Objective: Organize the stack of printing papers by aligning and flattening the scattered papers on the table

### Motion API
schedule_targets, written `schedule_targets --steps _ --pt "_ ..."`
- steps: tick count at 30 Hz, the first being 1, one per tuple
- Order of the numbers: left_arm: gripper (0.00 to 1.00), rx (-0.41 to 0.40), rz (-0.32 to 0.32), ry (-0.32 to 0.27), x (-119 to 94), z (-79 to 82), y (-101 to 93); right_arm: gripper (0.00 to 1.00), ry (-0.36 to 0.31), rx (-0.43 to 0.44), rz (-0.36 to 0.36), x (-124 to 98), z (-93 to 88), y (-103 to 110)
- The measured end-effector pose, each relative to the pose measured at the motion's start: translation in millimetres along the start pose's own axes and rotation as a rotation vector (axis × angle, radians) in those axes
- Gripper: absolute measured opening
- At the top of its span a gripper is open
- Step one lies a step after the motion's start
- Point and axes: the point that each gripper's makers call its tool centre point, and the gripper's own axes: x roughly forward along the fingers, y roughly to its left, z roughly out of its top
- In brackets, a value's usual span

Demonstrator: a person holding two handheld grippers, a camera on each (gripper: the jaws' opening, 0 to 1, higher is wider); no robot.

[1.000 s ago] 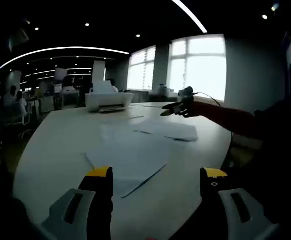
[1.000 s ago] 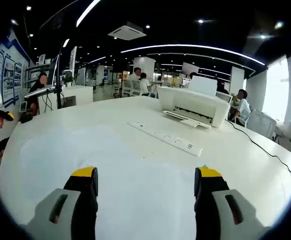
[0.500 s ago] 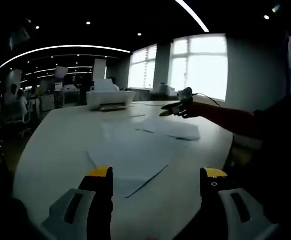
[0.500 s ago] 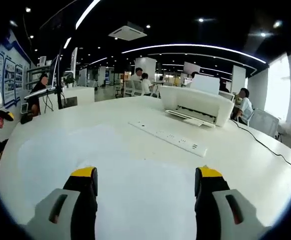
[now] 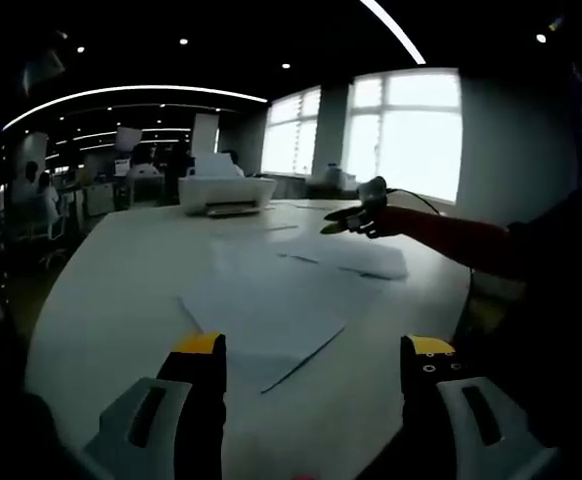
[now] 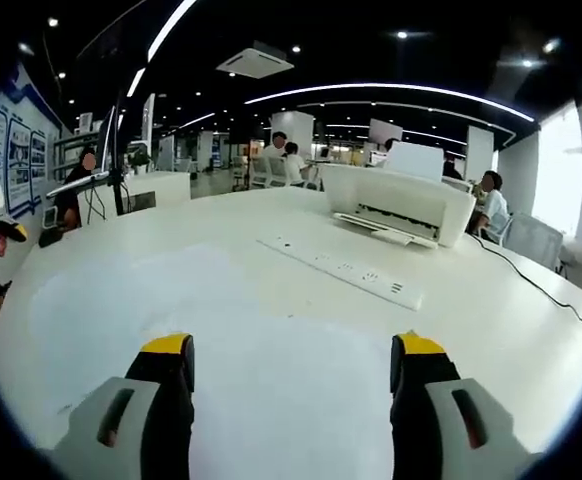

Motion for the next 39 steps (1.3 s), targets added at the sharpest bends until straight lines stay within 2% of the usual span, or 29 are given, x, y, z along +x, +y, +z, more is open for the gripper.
schedule_targets --steps 6,17,24,31,39 --pt "0.73 -0.017 0.015 0.005 1.2 -2.6 8.0 0.76 0.01 0.009 0.007 7.7 -5.9 3.8" --pt "0.73 -0.008 0.012 0.016 6.8 0.2 8.3 0.76 0.038 -0.007 0.009 4.6 -12.1 5.6" --pt "0.73 -0.008 0.016 0.018 5.7 -0.7 10.0 0.76 0.078 -0.035 0.011 11.2 -21.1 -3.4" --pt "0.73 -0.01 0.015 0.019 4.7 -0.8 11.4 0.76 0.066 0.006 0.033 14.0 -21.0 -5.4" --pt "0.73 -0.011 0.019 0.021 3.4 -1.3 12.8 0.76 0.072 0.021 0.026 17.9 -24.0 -9.1"
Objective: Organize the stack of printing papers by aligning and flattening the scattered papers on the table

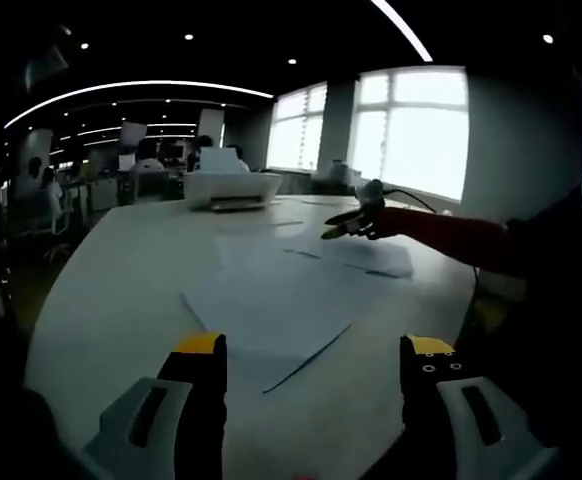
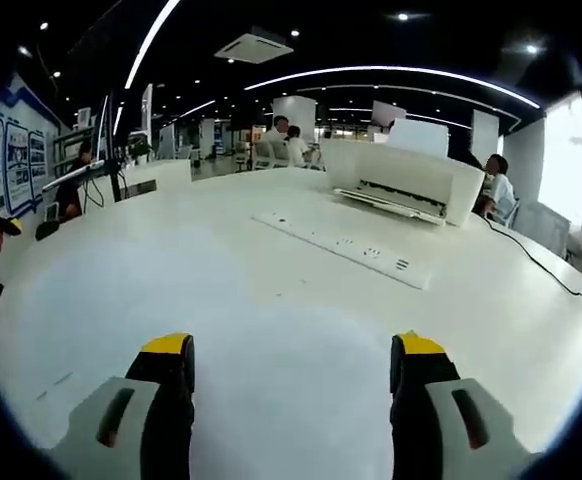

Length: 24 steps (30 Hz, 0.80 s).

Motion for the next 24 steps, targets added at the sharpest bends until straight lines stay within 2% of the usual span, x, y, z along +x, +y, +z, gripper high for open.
schedule_targets --steps 24 --pt "0.73 -0.009 -0.004 0.011 3.6 -3.5 -2.9 0.75 0.026 0.042 0.004 8.5 -16.6 -3.0"
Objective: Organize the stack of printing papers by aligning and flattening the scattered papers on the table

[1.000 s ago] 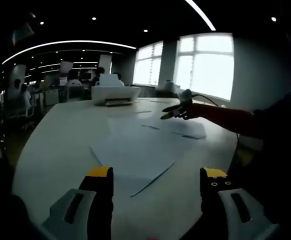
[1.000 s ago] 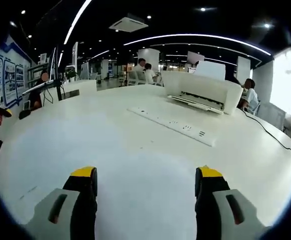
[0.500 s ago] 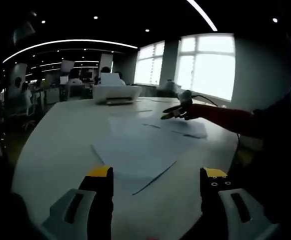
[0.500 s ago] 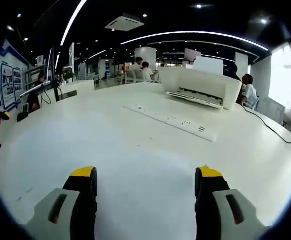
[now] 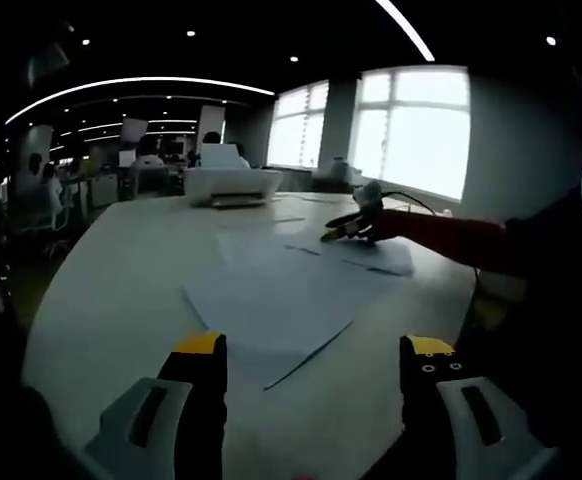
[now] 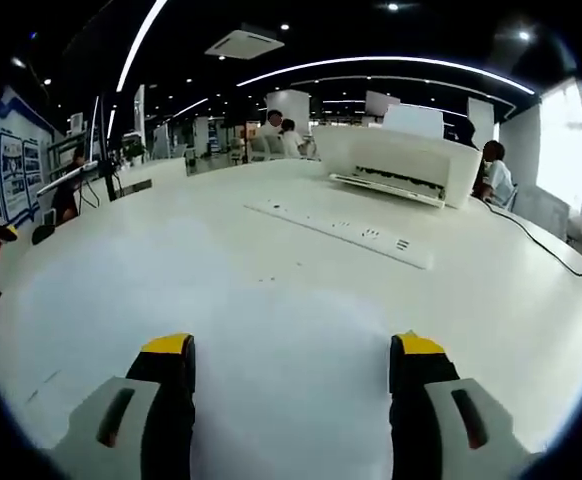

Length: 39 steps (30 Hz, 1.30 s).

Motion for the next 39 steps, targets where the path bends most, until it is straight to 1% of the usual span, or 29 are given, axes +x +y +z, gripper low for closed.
schedule_targets --steps 13,15,17,19,23,28,32,35,39 --pt "0.73 0.001 -0.002 0.004 0.6 -2.5 -8.0 0.74 -0.006 -0.002 0.0 2.2 0.8 -3.1" --pt "0.73 0.001 -0.002 0.004 0.0 -3.1 -9.3 0.71 -0.001 -0.003 0.001 1.3 0.8 -1.6" --pt "0.73 -0.001 -0.002 0.002 -0.5 -3.3 -9.6 0.65 -0.001 -0.008 0.006 -0.6 1.4 2.6" --pt "0.73 -0.001 -0.001 0.001 -0.8 -3.6 -10.2 0.64 -0.001 -0.006 0.004 -1.0 1.7 3.9" --pt "0.73 -0.003 -0.003 0.001 0.0 -4.8 -13.2 0.57 0.006 -0.009 0.012 -1.7 1.1 7.4" --pt "0.73 -0.003 -0.003 0.0 -0.4 -5.3 -15.6 0.54 0.009 -0.013 0.016 -2.9 1.1 11.7" --pt "0.73 -0.006 -0.001 0.0 -0.6 -6.0 -16.6 0.41 0.015 -0.03 0.017 -5.8 2.4 18.3" --pt "0.73 -0.006 -0.002 0.0 0.2 -6.6 -17.2 0.37 0.019 -0.048 0.011 -7.1 2.5 17.8" --pt "0.73 -0.007 -0.004 0.0 0.8 -6.5 -15.3 0.31 0.018 -0.05 0.019 -9.5 1.4 22.1"
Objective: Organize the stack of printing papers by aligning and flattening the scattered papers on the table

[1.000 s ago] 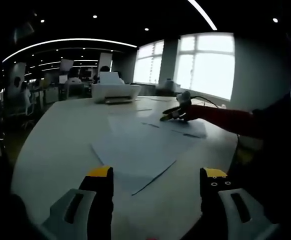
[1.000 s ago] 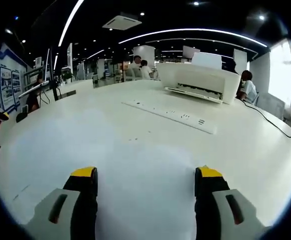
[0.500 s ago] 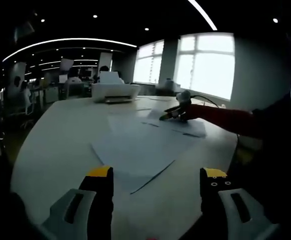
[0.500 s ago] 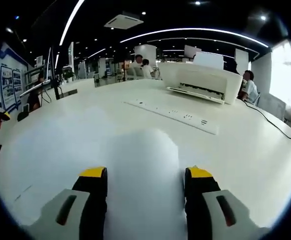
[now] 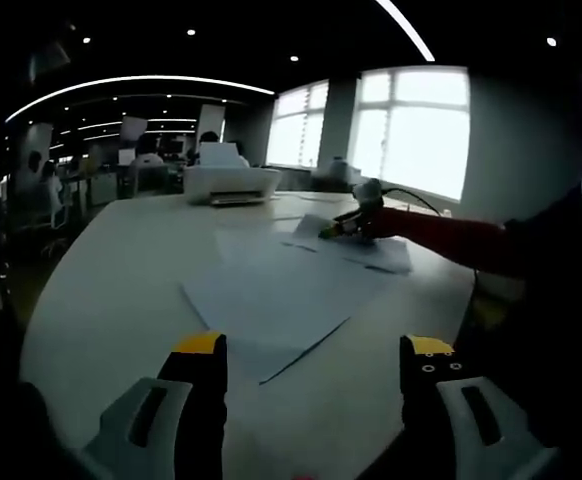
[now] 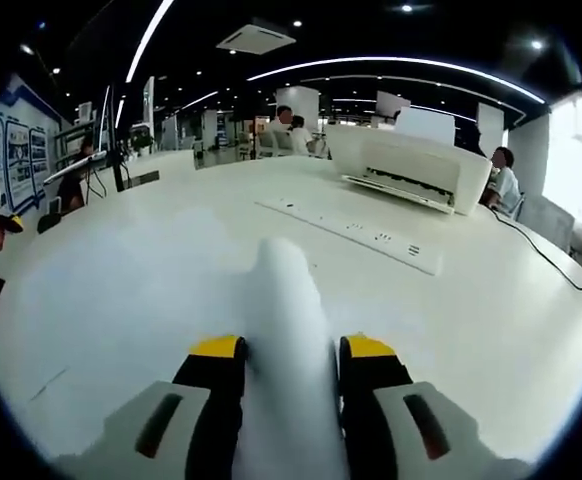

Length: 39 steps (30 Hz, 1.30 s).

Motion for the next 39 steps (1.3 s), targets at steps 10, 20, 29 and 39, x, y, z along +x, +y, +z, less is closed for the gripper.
schedule_targets --steps 10,20,29,39 --pt "0.73 -0.002 0.0 -0.002 -0.1 -0.4 -0.9 0.22 -0.014 -0.02 -0.005 -7.2 7.8 5.9" --pt "0.73 -0.002 0.0 -0.004 -1.7 -1.5 -0.4 0.16 -0.089 -0.048 0.034 -23.5 24.4 28.3" --pt "0.73 -0.001 -0.002 -0.005 -2.0 -1.0 0.1 0.16 -0.137 -0.07 0.05 -37.3 35.0 41.7" --pt "0.73 0.003 -0.004 -0.004 -1.2 0.1 2.4 0.16 -0.245 -0.183 0.173 -68.5 65.8 94.8"
